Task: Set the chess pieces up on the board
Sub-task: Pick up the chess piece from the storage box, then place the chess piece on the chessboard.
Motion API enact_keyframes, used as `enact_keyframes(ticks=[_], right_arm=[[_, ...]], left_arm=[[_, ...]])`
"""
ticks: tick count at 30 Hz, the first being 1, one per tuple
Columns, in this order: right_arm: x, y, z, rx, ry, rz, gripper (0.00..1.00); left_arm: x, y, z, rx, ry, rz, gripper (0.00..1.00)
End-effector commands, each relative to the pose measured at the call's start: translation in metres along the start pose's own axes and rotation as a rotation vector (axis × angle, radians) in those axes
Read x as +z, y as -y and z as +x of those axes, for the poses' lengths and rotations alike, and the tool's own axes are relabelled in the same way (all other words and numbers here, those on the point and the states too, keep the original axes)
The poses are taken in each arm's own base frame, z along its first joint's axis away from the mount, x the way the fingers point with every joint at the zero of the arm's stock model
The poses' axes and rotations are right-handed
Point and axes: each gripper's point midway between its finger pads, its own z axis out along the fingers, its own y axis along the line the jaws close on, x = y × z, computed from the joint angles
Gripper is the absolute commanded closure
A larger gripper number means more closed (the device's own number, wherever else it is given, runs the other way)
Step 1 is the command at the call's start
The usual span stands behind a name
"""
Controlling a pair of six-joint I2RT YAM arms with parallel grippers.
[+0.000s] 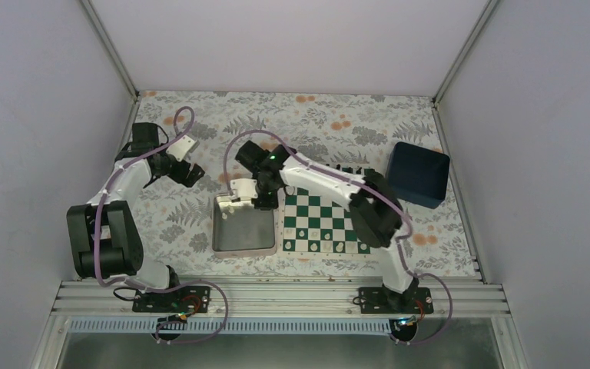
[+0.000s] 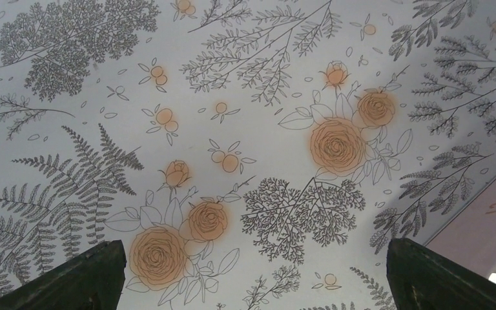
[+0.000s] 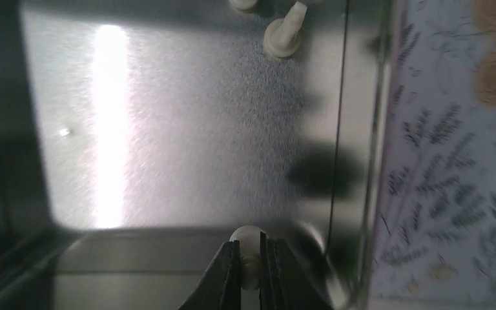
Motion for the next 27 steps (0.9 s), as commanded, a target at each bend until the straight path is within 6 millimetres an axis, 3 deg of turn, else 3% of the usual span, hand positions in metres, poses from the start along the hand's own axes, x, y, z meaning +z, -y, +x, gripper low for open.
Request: enact_keyframes(ticks=[1, 4, 10, 16, 21, 27], right_arm=[[-0.060, -0.008, 0.013, 0.038, 0.049, 0.047, 0.96], [-0.077, -0.018, 0.042, 0.074, 0.041, 0.059, 0.96], [-0.093, -0.035, 0.117, 0.194, 0.009, 0.089, 0.96], [-0.089, -0.064, 0.177, 0.265, -0.031, 0.073, 0.96], [-0.068, -0.085, 0.202, 0.273, -0.068, 0.040, 0.95], [-0.046, -0.087, 0.218, 0.275, -0.093, 0.046, 0.95]], left_arm=[[-0.015, 0.001, -0.021, -0.014, 0.076, 0.001, 0.00], [-0.016, -0.001, -0.024, -0.017, 0.090, -0.015, 0.00], [-0.014, -0.004, -0.020, -0.029, 0.087, -0.041, 0.00], [-0.013, -0.008, -0.020, -0.040, 0.084, -0.061, 0.00], [-0.013, -0.010, -0.022, -0.041, 0.076, -0.078, 0.00], [-0.013, -0.014, -0.020, -0.044, 0.065, -0.111, 0.00]])
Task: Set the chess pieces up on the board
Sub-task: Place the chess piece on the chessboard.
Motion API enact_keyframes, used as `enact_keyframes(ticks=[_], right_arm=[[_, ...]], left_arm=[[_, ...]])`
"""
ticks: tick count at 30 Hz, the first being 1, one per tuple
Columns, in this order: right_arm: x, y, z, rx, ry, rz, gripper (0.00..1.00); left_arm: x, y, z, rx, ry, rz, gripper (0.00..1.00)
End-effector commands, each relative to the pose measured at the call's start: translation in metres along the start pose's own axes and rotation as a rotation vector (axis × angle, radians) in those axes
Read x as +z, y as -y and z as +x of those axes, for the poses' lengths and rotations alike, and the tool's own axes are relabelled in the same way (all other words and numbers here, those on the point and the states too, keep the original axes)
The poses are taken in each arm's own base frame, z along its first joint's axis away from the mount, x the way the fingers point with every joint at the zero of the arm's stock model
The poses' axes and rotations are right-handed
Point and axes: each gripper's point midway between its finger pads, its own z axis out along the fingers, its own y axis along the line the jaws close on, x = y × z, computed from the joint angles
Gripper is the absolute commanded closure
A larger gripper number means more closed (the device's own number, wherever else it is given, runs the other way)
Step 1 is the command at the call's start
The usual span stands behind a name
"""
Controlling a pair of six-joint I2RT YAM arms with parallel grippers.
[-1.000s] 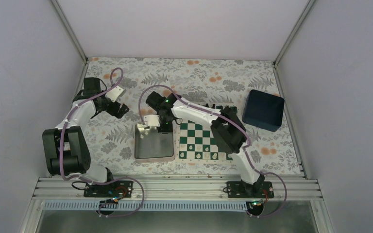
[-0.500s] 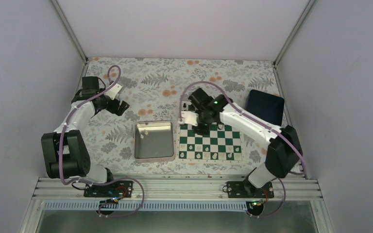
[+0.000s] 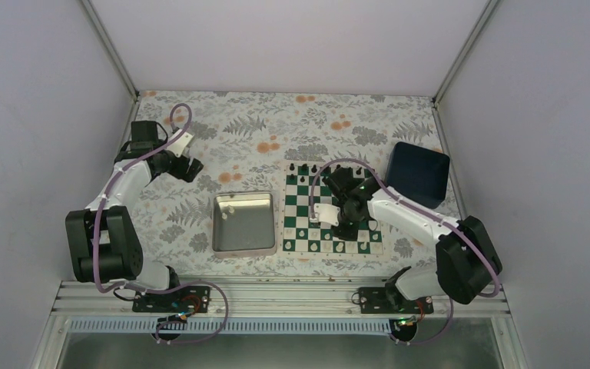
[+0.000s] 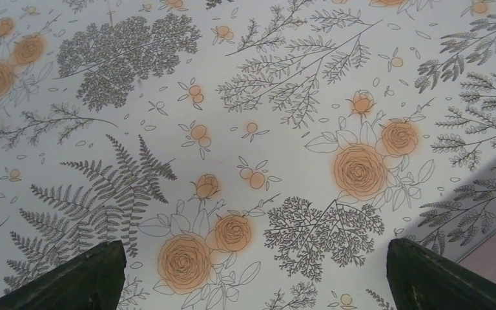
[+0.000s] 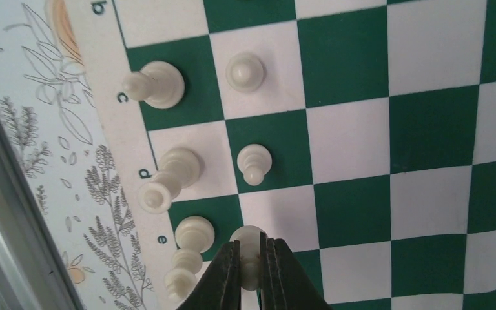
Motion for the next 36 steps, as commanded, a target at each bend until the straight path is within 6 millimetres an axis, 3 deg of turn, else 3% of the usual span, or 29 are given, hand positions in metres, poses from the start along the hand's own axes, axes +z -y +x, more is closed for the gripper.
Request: enact_keyframes(ticks=[1, 36], right_arm=[[0.010, 0.012, 0.000, -0.010, 0.021, 0.039, 0.96], [0.037, 0.010, 0.017, 0.023, 0.010, -0.036, 0.95]], left_arm=[[-0.004, -0.006, -0.005, 0.001, 0.018, -0.046, 0.00], [0.002, -0.008, 0.004, -0.006, -0.012, -0.056, 0.00]])
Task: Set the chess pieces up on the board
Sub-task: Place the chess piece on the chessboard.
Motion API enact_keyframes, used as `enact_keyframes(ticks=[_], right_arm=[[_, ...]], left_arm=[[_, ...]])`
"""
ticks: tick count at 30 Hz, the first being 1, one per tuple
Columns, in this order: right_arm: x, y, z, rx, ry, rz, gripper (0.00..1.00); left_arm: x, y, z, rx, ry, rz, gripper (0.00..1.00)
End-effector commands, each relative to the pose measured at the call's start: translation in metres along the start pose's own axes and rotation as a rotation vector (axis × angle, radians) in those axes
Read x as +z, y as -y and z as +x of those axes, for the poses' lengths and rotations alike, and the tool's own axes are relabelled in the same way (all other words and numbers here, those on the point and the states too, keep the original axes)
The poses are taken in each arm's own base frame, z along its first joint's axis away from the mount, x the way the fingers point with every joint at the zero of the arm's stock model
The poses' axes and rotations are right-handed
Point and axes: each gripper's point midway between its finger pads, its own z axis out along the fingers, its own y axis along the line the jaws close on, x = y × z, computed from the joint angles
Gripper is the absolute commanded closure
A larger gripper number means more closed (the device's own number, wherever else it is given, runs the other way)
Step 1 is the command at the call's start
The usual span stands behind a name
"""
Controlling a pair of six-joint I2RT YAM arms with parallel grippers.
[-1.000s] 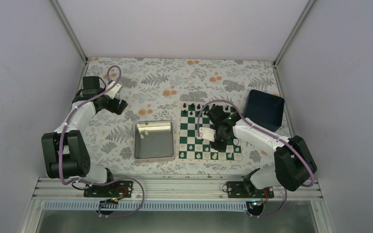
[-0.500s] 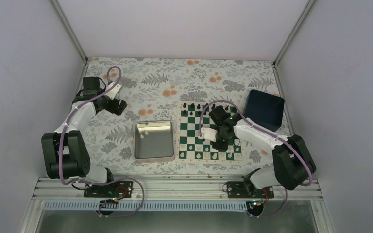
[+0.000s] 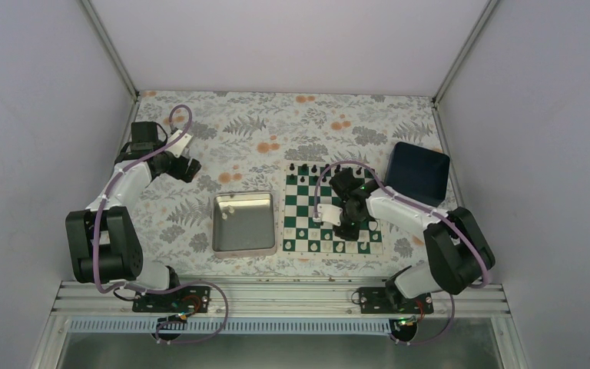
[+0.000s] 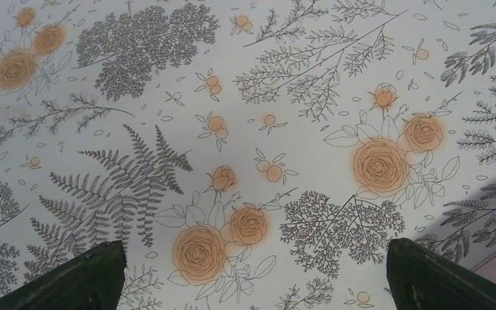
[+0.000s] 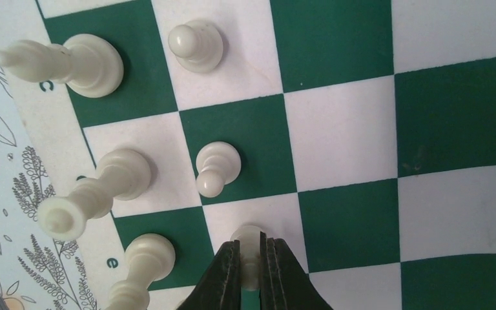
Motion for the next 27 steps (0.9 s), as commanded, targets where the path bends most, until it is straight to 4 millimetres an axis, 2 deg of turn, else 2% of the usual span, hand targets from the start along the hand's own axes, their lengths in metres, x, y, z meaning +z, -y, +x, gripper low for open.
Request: enact_keyframes(ticks=[1, 13, 16, 20, 27], right_arm=[[0.006, -0.004, 0.001, -0.004, 0.012, -0.032, 0.95], [0.009, -0.004, 0.003, 0.001, 0.000, -0.038, 0.92], [0.005, -0.001, 0.002, -0.001, 0.003, -0.025, 0.82], [-0.013, 0.008, -0.007, -0.001, 0.024, 0.014, 0.69], [-0.060, 0.030, -0.045, -0.019, 0.099, 0.078, 0.63]], left_arm=[[0.001, -0.001, 0.000, -0.007, 0.002, -0.006, 0.00], [0.003, -0.002, 0.002, -0.006, -0.002, -0.013, 0.00], [0.002, -0.001, 0.002, -0.006, -0.001, -0.010, 0.00], [0.003, -0.001, 0.002, -0.005, -0.002, -0.010, 0.00], [0.003, 0.000, 0.000, -0.004, 0.007, 0.000, 0.00]])
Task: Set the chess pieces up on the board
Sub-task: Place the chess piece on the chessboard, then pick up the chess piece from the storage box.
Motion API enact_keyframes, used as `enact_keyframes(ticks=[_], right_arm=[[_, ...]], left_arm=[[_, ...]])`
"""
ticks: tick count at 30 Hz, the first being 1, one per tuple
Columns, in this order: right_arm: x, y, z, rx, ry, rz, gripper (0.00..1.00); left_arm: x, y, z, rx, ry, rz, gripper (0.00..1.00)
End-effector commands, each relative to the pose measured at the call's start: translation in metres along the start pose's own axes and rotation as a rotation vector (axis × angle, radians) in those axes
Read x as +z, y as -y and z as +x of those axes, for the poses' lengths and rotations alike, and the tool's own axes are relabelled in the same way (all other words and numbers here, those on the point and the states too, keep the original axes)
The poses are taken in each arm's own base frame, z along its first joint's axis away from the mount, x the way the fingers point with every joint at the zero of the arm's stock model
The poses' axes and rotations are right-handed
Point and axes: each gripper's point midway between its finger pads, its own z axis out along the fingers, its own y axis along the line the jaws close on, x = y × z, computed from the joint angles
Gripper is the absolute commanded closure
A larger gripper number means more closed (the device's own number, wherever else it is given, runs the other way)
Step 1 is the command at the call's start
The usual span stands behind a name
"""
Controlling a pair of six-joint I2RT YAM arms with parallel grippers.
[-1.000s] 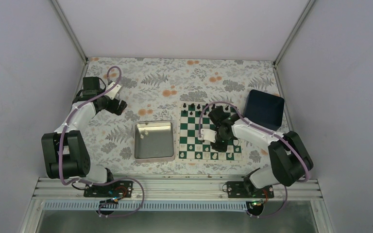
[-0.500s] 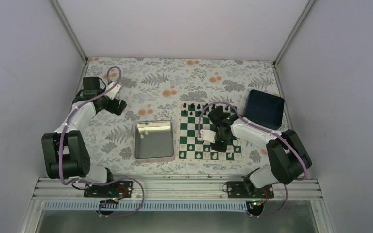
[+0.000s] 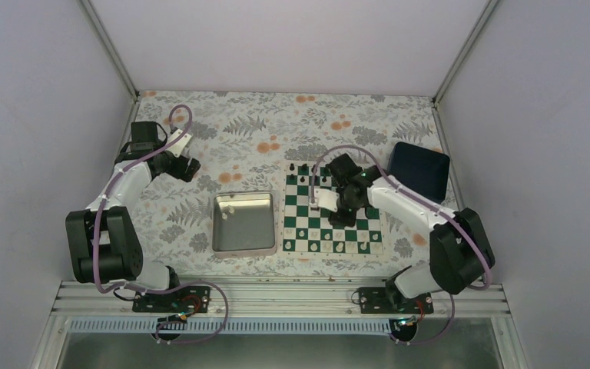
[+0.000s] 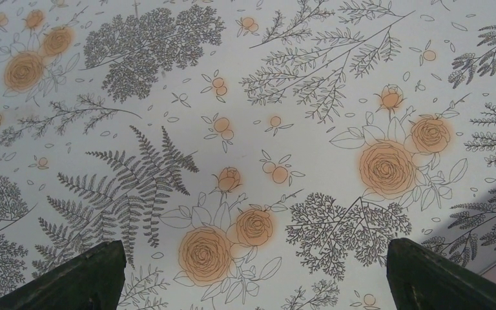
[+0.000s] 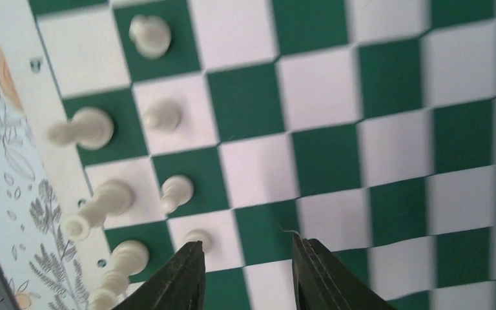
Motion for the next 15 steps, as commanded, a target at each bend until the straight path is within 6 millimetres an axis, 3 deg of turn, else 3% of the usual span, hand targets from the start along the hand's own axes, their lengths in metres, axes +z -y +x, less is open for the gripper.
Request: enact_keyframes(ticks=[1, 4, 8, 11, 15], right_arm=[[-0.035, 0.018, -0.032, -0.018, 0.066, 0.059, 0.63], [-0.049, 0.021, -0.064, -0.065, 0.094, 0.085, 0.61], [-0.067, 0.020, -0.132, -0.163, 0.198, 0.146, 0.58], [-0.066, 0.012, -0.173, -0.217, 0.239, 0.143, 0.56], [-0.037, 0.009, -0.215, -0.253, 0.228, 0.111, 0.56]], left_arm=[[0.001, 0.003, -0.001, -0.005, 0.009, 0.013, 0.00], [0.000, 0.004, -0.004, 0.001, 0.018, 0.012, 0.00], [0.000, 0.005, -0.003, 0.010, 0.016, 0.000, 0.00], [-0.002, 0.005, -0.003, 0.014, 0.022, -0.010, 0.00], [-0.007, 0.006, -0.006, 0.019, 0.038, -0.019, 0.00]])
